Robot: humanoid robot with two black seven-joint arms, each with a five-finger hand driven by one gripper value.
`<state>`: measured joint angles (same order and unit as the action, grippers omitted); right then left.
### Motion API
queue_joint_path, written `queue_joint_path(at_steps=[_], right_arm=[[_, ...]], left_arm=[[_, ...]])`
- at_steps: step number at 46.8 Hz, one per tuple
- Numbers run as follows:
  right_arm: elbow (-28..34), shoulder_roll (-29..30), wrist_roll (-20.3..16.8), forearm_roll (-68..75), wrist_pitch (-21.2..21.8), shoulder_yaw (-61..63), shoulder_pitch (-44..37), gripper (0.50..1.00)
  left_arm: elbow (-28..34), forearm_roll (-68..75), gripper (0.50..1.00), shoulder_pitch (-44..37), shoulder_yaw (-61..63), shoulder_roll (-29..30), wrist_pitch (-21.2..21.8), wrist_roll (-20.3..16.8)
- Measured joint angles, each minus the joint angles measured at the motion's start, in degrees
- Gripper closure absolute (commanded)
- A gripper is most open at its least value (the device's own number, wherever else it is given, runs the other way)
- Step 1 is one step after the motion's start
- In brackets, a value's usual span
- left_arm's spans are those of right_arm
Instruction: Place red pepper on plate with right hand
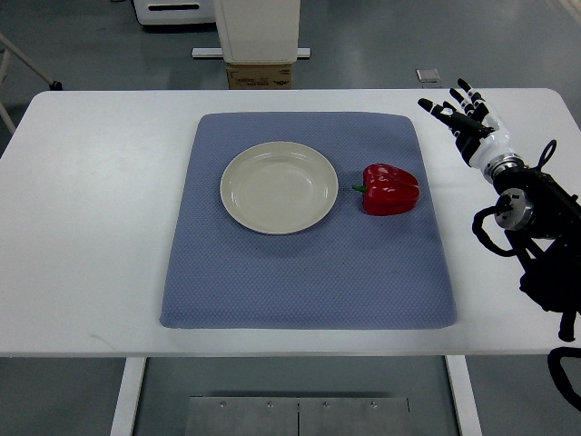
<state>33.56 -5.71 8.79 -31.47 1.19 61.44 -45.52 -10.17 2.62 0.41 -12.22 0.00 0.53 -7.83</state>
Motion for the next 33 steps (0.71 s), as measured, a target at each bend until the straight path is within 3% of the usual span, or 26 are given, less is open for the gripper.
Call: queue_joint_path(at_steps=[33], right_arm=[[-0.1,-0.1,0.0,1.2,0.3,-2.0,-0.1,0.5]], left_arm=[[0.0,0.0,0.5,0.0,0.0,0.0,0.0,0.0]])
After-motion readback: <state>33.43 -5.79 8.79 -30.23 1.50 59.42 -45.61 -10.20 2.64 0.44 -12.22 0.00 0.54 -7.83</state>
